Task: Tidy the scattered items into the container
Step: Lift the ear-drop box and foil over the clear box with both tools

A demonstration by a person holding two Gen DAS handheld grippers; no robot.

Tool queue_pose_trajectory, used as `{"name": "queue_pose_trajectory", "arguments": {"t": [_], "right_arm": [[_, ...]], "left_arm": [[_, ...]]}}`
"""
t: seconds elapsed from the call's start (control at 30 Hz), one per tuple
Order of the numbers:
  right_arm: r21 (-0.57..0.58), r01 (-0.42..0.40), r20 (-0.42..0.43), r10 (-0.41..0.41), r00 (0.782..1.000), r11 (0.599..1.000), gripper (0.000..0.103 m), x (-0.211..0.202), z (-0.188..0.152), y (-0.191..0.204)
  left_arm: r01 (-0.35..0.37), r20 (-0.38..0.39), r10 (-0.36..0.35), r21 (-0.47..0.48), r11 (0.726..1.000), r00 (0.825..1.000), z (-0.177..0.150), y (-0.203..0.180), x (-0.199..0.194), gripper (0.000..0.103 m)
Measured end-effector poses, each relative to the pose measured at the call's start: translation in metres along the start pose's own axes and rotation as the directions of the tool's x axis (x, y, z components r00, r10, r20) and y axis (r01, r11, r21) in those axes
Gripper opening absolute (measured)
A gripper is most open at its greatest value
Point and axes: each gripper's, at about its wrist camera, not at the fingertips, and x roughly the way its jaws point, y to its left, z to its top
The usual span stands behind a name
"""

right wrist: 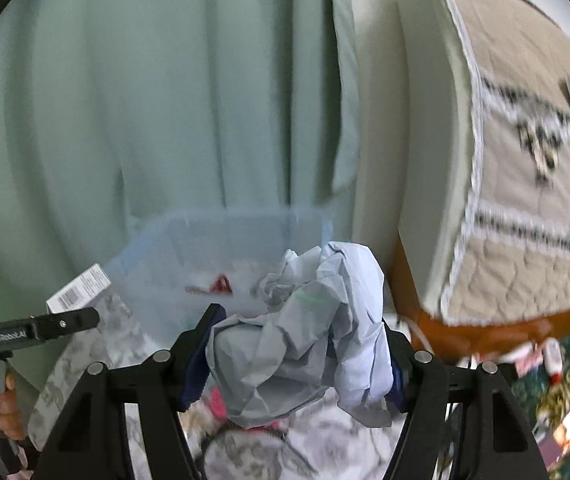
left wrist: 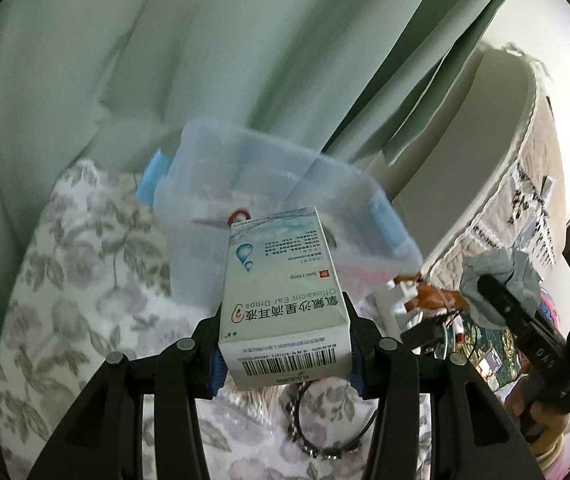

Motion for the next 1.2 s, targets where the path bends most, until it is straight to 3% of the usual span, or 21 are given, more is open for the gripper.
{"name": "queue_pose_trajectory", "arguments": {"t": [0.27, 0.47, 0.8, 1.2], "right_arm": [[-0.034, -0.064, 0.053, 0.066, 0.996, 0.997, 0.072, 0.007, 0.046, 0.012], [-0.044, -0.096, 0.020, 0.097, 0.995, 0.994, 0.072, 0.040, 0.063, 0.019], [-0.023, -0.121, -0.068, 0.119, 0.991, 0.992, 0.072, 0.106, 0.059, 0.027], [0.004, -0.112, -0.162, 0.111, 0.980, 0.994, 0.072, 0.173, 0.053, 0.031]], "left_arm": [[-0.023, 0.046, 0.021, 0.050, 0.998, 0.999, 0.042, -0.010, -0.006, 0.049], [-0.049, 0.044, 0.046, 0.081, 0.995, 0.998, 0.062, -0.017, 0.008, 0.049], [-0.090, -0.006, 0.090, 0.071, 0.993, 0.996, 0.075, -0.016, 0.046, 0.049], [-0.176, -0.068, 0.181, 0.075, 0.982, 0.981, 0.078, -0.008, 0.102, 0.049]]}}
